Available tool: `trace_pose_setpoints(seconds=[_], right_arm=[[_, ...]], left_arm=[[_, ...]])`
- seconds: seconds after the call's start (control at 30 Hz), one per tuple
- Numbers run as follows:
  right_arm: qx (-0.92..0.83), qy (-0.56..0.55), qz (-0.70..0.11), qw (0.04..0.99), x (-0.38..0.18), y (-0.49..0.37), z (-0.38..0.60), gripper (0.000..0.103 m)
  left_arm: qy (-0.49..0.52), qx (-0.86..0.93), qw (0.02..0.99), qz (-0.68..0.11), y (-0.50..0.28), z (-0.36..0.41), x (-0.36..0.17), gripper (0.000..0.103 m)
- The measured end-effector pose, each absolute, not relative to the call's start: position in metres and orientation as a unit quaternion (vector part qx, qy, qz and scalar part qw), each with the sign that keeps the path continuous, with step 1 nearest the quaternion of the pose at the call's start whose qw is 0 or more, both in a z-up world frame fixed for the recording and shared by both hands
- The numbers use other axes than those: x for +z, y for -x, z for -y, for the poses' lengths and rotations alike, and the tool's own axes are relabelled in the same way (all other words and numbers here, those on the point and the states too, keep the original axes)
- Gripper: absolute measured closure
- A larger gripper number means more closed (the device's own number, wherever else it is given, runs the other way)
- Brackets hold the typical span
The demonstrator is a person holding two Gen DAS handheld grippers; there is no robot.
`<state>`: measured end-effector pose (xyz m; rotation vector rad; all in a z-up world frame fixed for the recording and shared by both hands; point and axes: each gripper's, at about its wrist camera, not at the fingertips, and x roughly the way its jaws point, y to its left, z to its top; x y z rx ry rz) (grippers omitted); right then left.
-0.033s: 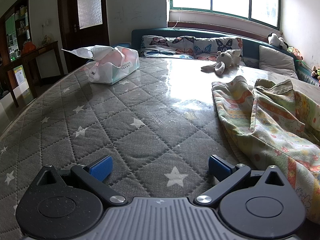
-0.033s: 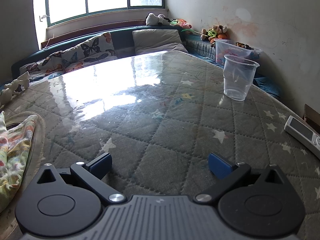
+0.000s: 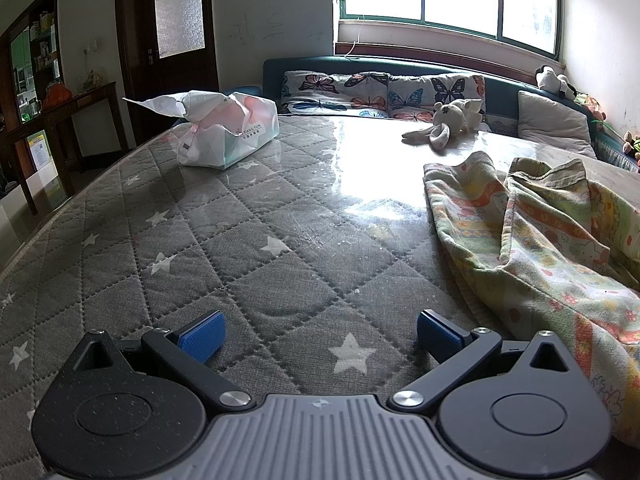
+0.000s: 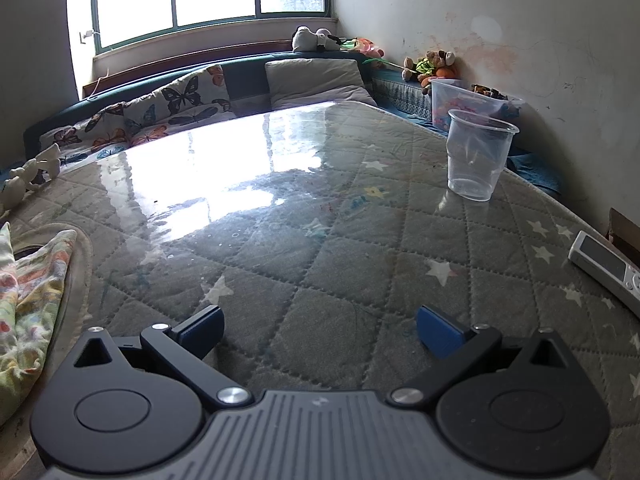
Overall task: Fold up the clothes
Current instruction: 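Move both grippers toward the crumpled floral shirt on the mattress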
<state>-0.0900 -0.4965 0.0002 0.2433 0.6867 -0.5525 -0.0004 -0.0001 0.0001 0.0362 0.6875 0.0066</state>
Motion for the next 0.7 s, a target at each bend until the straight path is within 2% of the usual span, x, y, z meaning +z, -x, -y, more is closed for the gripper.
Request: trace_pose_setpoints(seconds=[0.53, 0.7], right_arm=[[-0.229, -0.098, -0.341, 0.907, -0.002, 0.108, 0.468, 0.0], [-0.204, -0.083, -0.344, 0.913, 0.003, 0.105, 0.429, 0.0]], left_arm=[[-0.031, 0.008, 0.937, -0.347, 0.018, 0.013, 0.008, 0.0], [-0.037, -0.004, 0.935, -0.353, 0.028, 0.022, 0.012, 0.0]])
